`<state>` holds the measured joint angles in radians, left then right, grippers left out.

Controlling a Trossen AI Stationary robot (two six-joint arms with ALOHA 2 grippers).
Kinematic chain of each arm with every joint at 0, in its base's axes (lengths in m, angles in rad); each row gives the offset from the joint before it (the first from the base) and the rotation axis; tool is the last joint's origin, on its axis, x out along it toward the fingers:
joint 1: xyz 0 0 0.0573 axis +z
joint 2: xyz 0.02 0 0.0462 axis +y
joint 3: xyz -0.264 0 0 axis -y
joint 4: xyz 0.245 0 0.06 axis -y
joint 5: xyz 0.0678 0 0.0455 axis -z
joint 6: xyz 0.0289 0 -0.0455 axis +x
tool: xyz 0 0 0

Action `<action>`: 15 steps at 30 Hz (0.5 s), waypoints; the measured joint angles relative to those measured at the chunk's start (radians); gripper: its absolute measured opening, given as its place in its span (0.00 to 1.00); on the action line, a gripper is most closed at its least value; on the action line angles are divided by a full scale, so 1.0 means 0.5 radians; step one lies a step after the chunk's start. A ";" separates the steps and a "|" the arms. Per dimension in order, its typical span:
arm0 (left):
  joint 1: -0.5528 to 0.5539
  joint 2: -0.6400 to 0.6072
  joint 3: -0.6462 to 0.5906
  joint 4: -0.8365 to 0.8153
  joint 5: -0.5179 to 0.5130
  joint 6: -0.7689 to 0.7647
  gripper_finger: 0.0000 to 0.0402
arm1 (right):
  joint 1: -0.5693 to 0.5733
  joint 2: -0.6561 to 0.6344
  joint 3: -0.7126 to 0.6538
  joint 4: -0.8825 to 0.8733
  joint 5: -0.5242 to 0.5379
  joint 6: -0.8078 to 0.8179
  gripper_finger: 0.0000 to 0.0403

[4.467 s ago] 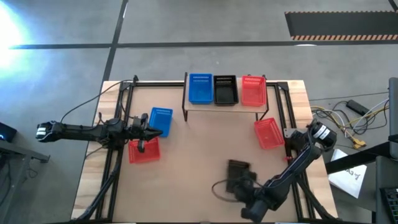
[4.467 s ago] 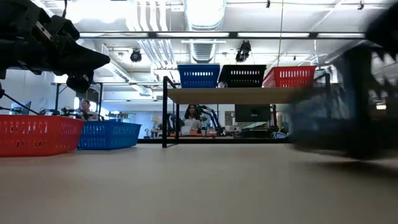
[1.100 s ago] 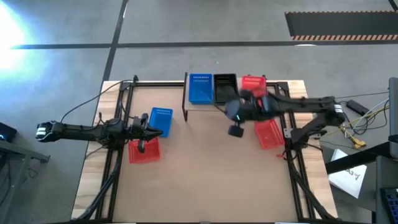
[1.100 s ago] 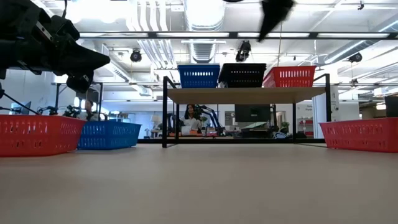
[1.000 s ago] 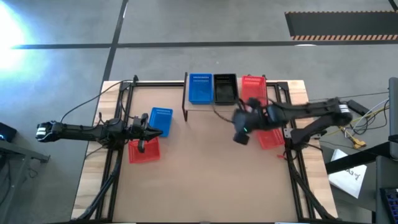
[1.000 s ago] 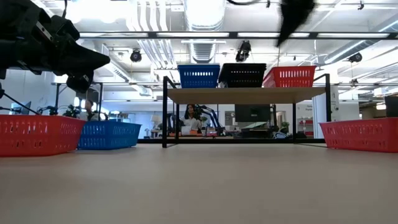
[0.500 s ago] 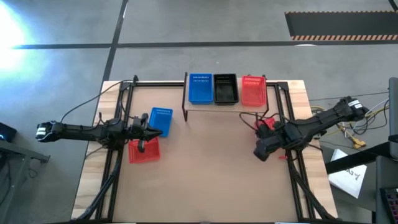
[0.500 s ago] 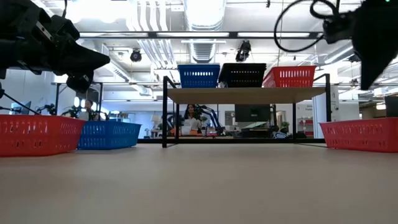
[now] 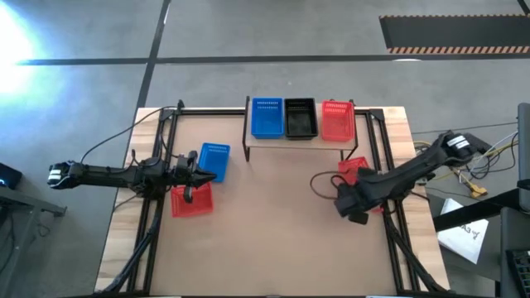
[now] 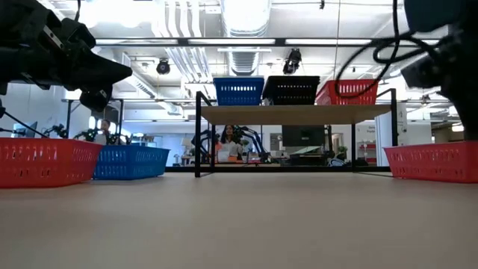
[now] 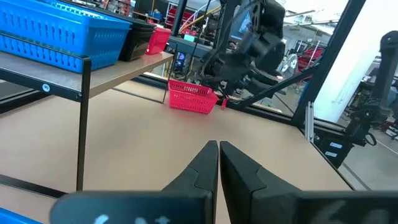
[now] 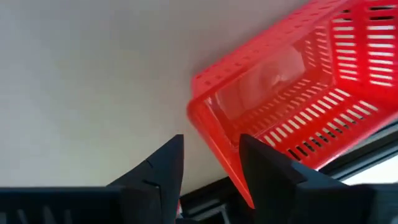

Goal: Stack baskets on shelf by color
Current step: Stack the right red basket on top of the red basket on the shelf

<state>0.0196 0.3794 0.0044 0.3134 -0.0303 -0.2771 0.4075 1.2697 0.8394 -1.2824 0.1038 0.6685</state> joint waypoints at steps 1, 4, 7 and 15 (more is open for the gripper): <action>0.000 0.000 0.000 0.000 0.000 0.000 0.00 | 0.007 0.045 0.000 -0.002 0.000 -0.037 0.35; 0.000 0.000 0.000 -0.001 0.000 0.000 0.00 | 0.015 0.177 0.000 -0.008 0.002 -0.115 0.32; -0.001 0.000 0.000 0.000 0.000 0.000 0.00 | 0.015 0.294 0.000 -0.017 0.055 -0.153 0.27; 0.000 0.000 0.000 -0.001 0.000 0.000 0.00 | 0.015 0.440 0.015 0.120 0.044 -0.188 0.04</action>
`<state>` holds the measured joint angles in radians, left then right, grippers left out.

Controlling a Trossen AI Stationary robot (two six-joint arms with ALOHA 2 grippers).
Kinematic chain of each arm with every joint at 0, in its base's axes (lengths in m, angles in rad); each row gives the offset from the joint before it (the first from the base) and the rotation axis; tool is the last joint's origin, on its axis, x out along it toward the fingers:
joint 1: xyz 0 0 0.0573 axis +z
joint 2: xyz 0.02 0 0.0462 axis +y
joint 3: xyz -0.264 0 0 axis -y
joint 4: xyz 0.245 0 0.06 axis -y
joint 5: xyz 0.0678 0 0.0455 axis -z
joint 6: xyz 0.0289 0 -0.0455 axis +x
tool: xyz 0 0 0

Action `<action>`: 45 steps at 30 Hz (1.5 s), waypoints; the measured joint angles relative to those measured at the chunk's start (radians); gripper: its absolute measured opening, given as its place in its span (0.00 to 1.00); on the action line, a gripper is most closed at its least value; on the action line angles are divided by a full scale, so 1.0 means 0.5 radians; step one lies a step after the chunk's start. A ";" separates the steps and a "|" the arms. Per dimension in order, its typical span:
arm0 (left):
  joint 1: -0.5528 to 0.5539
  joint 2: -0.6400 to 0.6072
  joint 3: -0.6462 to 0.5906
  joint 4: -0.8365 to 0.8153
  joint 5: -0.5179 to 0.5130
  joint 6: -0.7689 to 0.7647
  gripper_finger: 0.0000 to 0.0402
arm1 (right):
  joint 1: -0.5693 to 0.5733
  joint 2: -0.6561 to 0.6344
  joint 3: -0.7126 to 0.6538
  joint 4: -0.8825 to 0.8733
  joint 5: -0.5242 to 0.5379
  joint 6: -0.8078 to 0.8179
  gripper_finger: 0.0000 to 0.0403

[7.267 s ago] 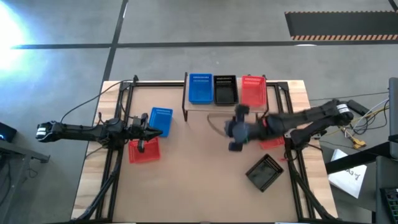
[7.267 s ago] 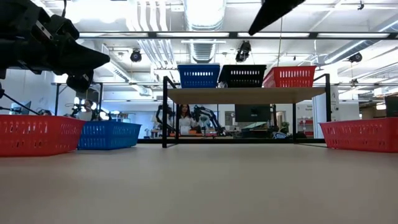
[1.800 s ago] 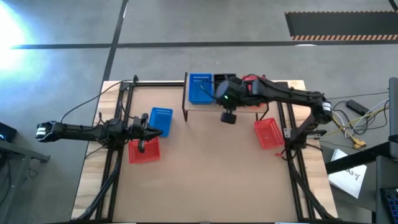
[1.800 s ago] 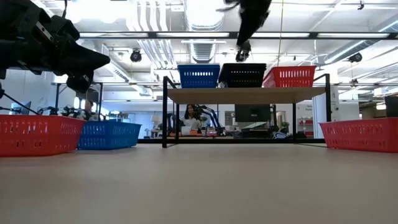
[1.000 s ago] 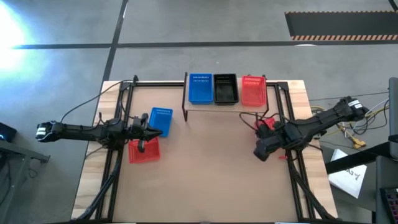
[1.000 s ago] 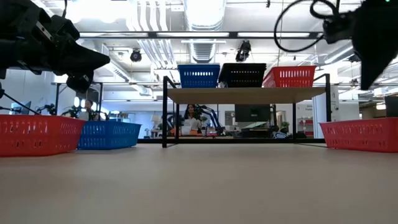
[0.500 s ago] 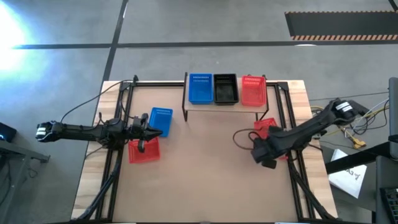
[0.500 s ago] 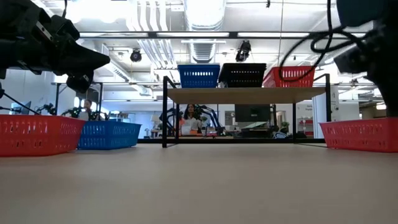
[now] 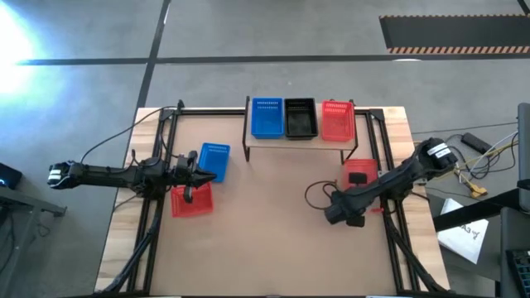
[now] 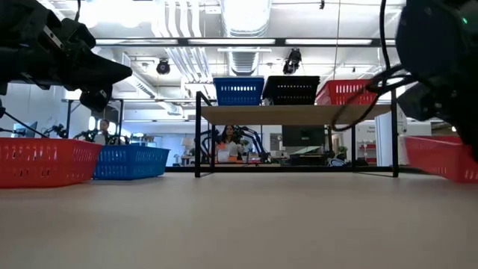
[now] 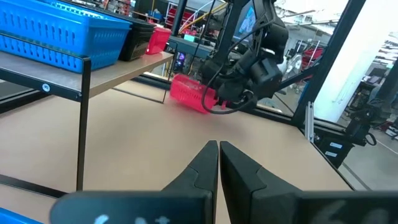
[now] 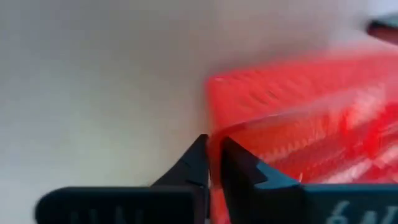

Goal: Stack baskets on shelf by color
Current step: Stack the right red basket on top of the red basket on the shelf

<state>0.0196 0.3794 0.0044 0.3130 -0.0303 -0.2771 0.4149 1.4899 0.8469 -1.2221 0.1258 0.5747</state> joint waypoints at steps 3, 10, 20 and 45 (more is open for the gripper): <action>-0.001 0.000 0.000 0.000 0.000 0.000 0.00 | 0.019 -0.026 0.066 0.132 -0.018 0.000 0.03; 0.000 0.000 0.000 0.001 -0.001 0.000 0.00 | 0.130 -0.076 0.492 0.212 -0.049 0.000 0.02; 0.000 0.000 0.000 0.000 0.000 0.000 0.00 | 0.222 -0.081 1.259 -0.082 0.490 -0.252 0.02; 0.000 0.000 0.000 0.001 0.000 0.000 0.00 | -1.085 -0.152 1.599 -0.526 0.760 -1.380 0.02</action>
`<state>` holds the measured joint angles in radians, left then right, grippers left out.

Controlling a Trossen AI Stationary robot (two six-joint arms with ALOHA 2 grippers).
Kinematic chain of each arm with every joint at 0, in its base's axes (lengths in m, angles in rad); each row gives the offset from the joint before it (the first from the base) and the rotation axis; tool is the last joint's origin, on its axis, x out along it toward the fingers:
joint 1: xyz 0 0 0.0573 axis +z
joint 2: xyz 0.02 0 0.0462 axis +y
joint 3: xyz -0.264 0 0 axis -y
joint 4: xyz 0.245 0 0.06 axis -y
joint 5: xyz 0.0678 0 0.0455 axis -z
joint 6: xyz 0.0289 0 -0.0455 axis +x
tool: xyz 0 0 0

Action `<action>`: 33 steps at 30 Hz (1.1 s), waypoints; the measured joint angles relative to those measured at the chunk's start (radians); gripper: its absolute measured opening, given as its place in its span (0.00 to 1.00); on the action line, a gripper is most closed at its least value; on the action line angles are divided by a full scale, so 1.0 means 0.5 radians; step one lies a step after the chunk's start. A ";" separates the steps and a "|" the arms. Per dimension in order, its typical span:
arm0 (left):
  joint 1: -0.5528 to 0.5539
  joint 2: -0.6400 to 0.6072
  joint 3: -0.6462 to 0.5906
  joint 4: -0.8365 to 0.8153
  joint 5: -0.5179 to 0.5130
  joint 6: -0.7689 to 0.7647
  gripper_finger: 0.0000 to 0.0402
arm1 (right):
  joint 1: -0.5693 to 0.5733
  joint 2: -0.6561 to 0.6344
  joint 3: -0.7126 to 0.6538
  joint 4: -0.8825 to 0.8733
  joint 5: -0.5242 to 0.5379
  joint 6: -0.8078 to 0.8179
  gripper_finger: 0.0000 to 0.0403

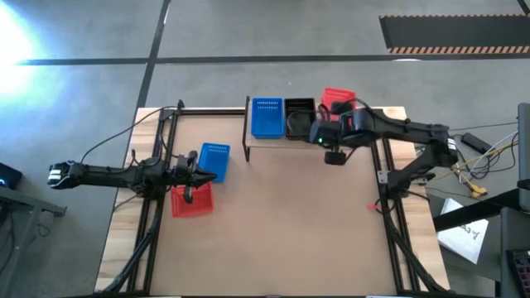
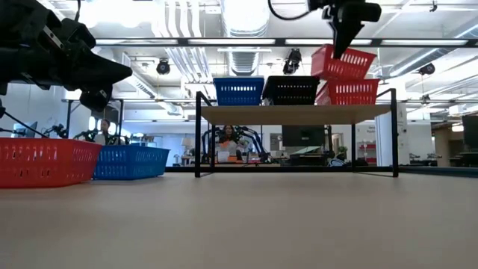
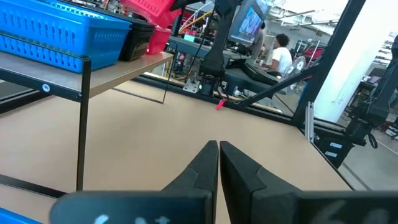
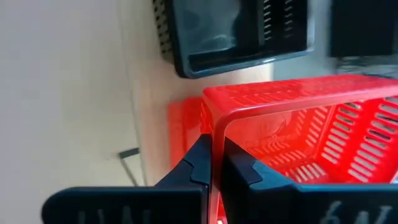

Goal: Stack baskets on shelf by color
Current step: Stack the right red basket on top of the red basket on the shelf

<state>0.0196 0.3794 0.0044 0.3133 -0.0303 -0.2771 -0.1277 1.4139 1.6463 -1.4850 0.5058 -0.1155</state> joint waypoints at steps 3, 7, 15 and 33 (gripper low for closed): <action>-0.001 0.000 0.000 -0.001 0.000 0.000 0.00 | -0.065 0.000 -0.003 -0.002 -0.140 -0.062 0.02; 0.000 0.000 0.000 0.000 0.000 0.000 0.00 | -0.091 0.000 -0.023 -0.013 -0.137 -0.069 0.02; 0.000 0.000 0.000 0.000 0.000 0.000 0.00 | -0.100 0.000 -0.089 -0.014 -0.091 -0.083 0.04; 0.000 0.000 0.000 -0.001 0.000 0.000 0.00 | -0.100 -0.008 -0.092 -0.012 0.031 0.047 0.30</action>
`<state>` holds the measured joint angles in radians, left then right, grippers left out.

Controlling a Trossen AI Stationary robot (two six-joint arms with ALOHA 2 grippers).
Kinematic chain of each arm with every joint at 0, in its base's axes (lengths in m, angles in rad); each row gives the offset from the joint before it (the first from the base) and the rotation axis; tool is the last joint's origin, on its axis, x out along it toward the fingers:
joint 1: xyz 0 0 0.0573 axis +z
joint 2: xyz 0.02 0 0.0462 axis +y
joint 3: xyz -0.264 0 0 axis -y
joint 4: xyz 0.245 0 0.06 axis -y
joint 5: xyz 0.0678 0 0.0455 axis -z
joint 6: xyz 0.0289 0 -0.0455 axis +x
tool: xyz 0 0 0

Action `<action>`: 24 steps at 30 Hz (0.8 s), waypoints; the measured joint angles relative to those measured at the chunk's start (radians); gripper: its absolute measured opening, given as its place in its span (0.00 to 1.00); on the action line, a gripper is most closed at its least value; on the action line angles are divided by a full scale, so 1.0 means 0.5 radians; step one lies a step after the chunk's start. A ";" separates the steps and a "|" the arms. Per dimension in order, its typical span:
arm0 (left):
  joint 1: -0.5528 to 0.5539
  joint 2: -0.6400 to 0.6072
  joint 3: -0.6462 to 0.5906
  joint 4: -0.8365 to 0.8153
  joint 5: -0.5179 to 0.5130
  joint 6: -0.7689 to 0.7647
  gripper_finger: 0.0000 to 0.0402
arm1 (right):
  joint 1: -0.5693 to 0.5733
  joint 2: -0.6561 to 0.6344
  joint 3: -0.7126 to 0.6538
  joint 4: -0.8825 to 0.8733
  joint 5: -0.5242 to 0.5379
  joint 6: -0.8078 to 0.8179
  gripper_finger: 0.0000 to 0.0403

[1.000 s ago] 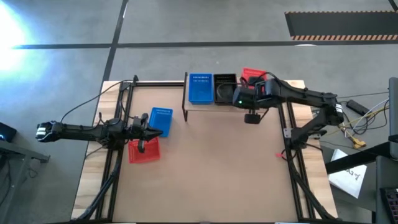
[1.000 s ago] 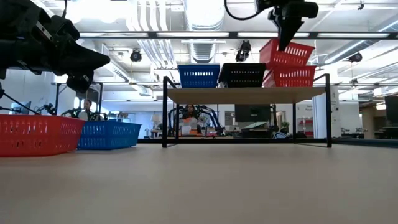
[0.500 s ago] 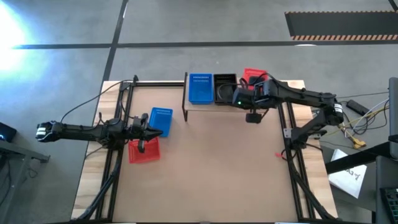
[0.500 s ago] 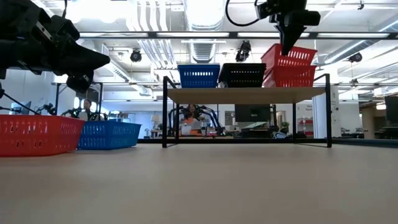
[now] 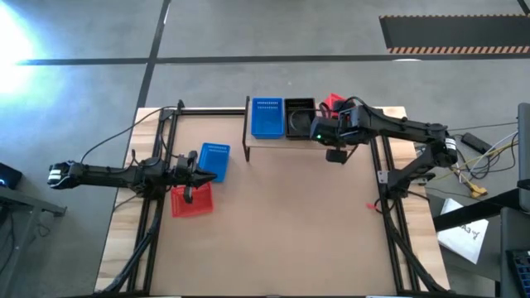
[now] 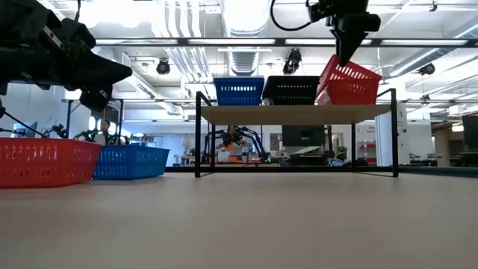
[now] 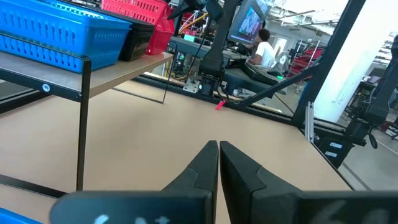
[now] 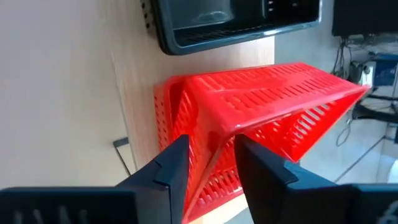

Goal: Stack baskets on shelf by color
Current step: Stack the right red basket on top of the red basket on the shelf

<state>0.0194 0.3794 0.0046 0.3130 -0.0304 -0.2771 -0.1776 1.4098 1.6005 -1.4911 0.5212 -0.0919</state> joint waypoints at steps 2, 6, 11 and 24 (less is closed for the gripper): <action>0.000 0.000 0.000 0.001 0.000 0.000 0.00 | 0.000 -0.018 0.000 0.019 -0.010 0.026 0.31; 0.000 0.000 0.000 0.000 0.000 0.000 0.00 | 0.000 -0.053 0.000 0.019 -0.026 0.027 0.24; 0.000 0.000 0.000 0.000 0.000 0.000 0.00 | 0.000 -0.069 0.000 0.025 -0.030 0.025 0.08; 0.000 0.000 0.000 0.000 0.000 0.000 0.00 | 0.000 -0.055 0.000 -0.008 0.006 -0.011 0.03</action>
<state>0.0195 0.3794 0.0047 0.3131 -0.0304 -0.2771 -0.1776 1.3825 1.6005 -1.4952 0.5243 -0.0975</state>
